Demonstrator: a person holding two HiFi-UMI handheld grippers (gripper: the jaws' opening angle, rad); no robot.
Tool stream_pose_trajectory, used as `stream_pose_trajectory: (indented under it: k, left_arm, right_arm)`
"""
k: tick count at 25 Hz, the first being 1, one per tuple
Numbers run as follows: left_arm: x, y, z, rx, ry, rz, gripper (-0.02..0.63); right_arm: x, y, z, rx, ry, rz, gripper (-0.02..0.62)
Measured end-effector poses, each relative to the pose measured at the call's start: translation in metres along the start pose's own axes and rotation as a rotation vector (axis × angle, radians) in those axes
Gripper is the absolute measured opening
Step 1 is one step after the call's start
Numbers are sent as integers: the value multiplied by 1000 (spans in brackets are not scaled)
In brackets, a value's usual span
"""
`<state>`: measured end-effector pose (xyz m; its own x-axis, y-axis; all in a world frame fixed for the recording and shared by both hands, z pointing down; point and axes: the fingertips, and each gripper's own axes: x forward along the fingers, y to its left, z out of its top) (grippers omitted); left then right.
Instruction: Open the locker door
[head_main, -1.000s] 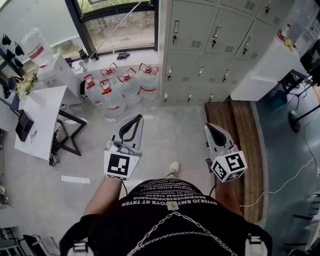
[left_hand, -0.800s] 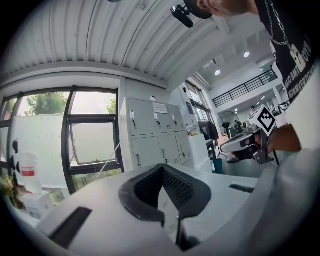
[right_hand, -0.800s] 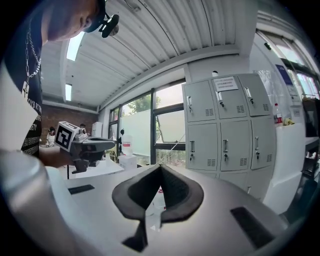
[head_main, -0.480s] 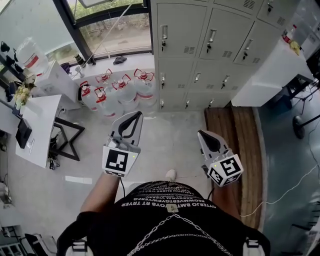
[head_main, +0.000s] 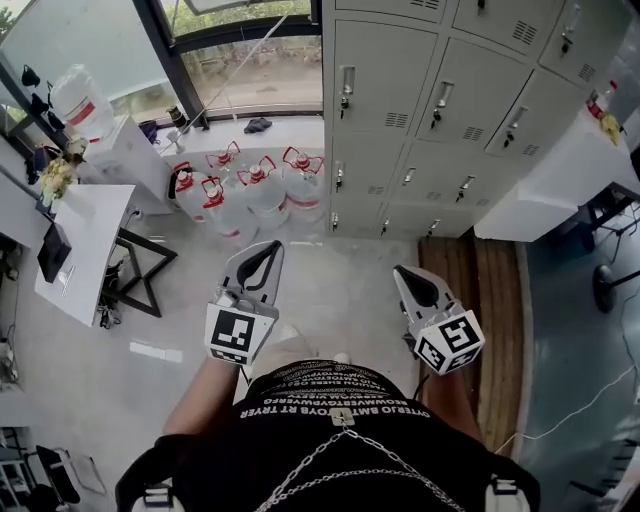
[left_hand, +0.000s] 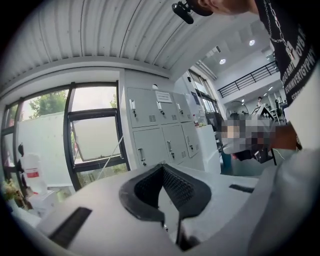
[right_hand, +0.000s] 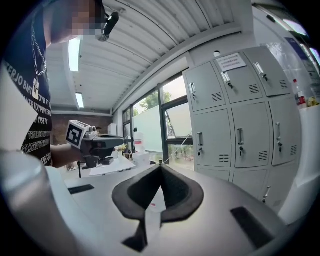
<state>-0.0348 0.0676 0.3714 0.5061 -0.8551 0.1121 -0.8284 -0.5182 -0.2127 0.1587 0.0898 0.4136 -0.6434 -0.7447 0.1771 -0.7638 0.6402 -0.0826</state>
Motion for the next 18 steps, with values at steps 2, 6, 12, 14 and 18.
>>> stream_pose_trajectory:
  k: [2,6,12,14,18]
  left_arm:
    - [2,12,-9,-18,20,18,5]
    - [17,35,-27,-36,44,38,5]
    - [68,66,-29,-45,32,-4,5]
    - [86,76,-28,-41,26,-26,5]
    - [118,95,-28,-40,10,-66,5]
  right_arm:
    - [16,1,-1,0,14,21,-3]
    - [46,-6,0,-2,25,35,-3]
    - [91,-28,13,-1,38,19,-3]
    - [107,-35,21,-10,35,9,-3]
    - [134,-50,28,-5,41,-20,-3]
